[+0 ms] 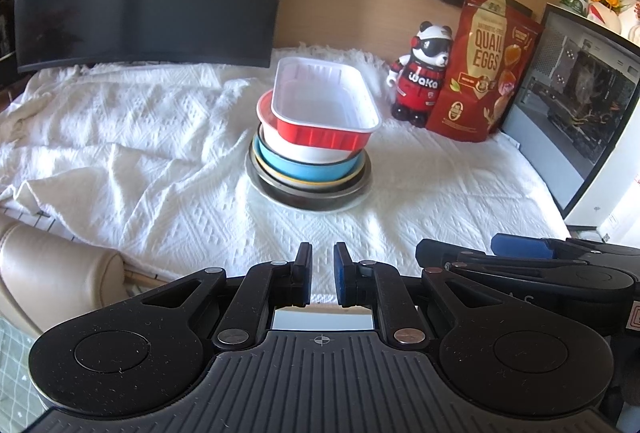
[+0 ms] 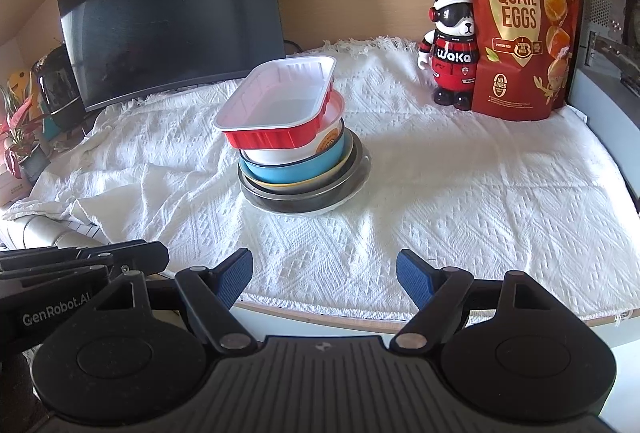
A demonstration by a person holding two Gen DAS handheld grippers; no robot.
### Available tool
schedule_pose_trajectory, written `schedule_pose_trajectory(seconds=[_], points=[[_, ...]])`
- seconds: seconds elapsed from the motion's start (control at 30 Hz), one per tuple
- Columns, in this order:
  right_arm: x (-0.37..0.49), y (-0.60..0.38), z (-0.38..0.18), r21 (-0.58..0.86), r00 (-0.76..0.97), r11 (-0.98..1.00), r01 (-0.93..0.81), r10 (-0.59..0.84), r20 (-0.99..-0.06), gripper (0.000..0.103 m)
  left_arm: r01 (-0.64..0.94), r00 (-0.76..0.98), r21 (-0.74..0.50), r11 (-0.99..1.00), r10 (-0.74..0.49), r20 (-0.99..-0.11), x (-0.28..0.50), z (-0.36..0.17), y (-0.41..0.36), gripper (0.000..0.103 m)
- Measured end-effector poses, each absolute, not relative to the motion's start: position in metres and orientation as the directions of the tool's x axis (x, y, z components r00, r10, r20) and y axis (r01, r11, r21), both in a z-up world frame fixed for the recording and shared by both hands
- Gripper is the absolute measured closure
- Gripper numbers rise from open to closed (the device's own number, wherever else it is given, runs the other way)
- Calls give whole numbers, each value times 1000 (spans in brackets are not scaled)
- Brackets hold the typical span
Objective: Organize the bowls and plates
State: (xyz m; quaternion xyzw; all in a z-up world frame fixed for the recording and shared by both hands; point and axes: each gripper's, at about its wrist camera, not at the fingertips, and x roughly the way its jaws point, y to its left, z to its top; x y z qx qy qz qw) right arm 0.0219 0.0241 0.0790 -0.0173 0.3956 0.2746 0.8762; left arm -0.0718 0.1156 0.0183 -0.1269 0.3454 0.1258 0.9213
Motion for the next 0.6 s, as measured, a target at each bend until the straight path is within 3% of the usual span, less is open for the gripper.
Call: schedule_pose_trajectory(seconds=[0.6], points=[[22,24,79,188,535,843,-503,475,-698,23,-311,724,-139,940,140,-675,-68,16,114,90]])
